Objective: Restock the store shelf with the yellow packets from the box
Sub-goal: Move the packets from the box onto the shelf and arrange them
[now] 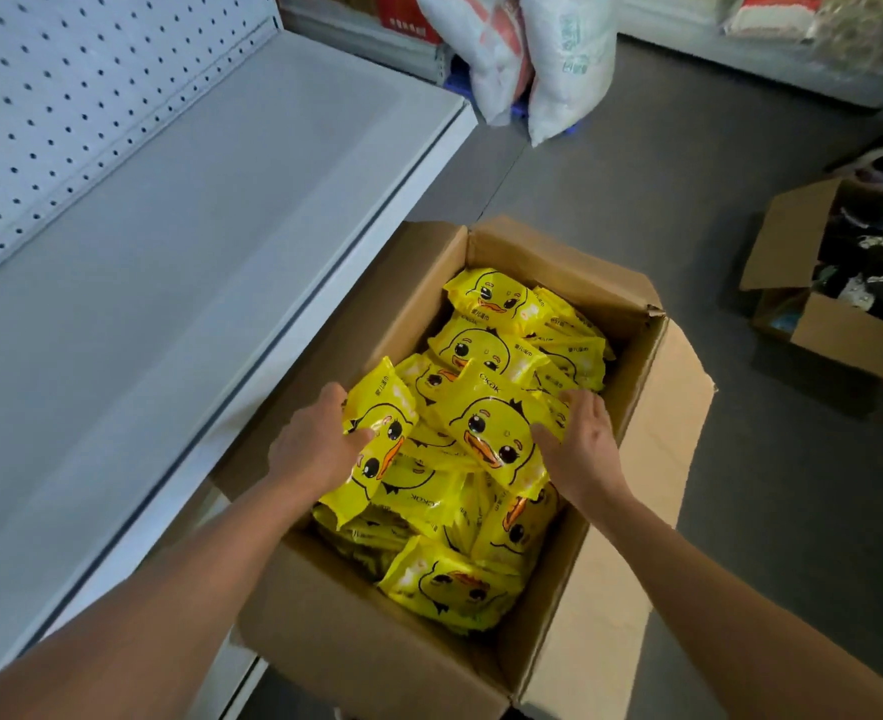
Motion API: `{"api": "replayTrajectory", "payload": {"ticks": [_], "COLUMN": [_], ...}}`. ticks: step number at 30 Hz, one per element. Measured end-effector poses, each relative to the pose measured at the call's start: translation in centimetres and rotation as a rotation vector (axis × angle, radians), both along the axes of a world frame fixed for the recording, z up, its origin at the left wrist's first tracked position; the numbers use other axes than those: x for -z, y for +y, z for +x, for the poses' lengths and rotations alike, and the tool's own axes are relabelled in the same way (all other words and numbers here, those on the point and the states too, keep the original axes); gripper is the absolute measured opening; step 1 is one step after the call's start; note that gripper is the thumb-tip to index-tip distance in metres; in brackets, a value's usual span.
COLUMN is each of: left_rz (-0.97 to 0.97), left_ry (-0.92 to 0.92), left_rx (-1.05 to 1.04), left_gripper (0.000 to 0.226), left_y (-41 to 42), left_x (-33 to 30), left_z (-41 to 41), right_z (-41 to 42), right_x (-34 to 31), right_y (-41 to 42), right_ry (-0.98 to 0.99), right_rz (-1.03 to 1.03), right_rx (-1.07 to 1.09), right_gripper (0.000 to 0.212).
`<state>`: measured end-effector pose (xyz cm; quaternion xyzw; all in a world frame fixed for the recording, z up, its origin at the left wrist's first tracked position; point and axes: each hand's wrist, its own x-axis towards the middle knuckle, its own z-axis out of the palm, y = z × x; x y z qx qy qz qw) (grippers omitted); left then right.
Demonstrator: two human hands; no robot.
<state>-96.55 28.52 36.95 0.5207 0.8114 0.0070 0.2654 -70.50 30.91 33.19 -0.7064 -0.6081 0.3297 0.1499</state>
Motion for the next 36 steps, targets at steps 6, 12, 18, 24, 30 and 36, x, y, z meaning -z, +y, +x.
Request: {"api": "replayTrajectory", "payload": {"ticks": [6, 12, 18, 24, 30, 36], "left_rz": [-0.001, 0.035, 0.111, 0.181, 0.295, 0.426], "left_ry": [-0.050, -0.087, -0.083, -0.027, 0.042, 0.053], "left_rx": [-0.033, -0.065, -0.083, -0.122, -0.132, -0.200], "left_gripper": [0.035, 0.035, 0.043, 0.038, 0.035, 0.030], "left_y": [-1.2, -3.2, -7.1, -13.1, -20.3, -27.3], "left_x": [-0.3, -1.8, -5.5, -11.9, -19.1, -26.1], "left_z": [-0.8, -3.1, -6.0, -9.5, -12.8, -15.4], "right_z": [-2.0, -4.5, -6.6, -9.3, -13.3, -18.0], "right_x": [1.0, -1.3, -6.2, -14.1, -22.9, -30.4], "right_y": [1.1, 0.0, -3.0, -7.7, -13.4, -16.7], "right_ry": [-0.329, -0.329, -0.145, 0.061, 0.142, 0.202], "right_rz": [-0.180, 0.034, 0.194, 0.350, 0.531, 0.629], "right_rx": [-0.034, -0.072, -0.089, -0.204, -0.325, -0.484], "right_gripper": [0.055, 0.039, 0.039, 0.026, 0.017, 0.017]}}
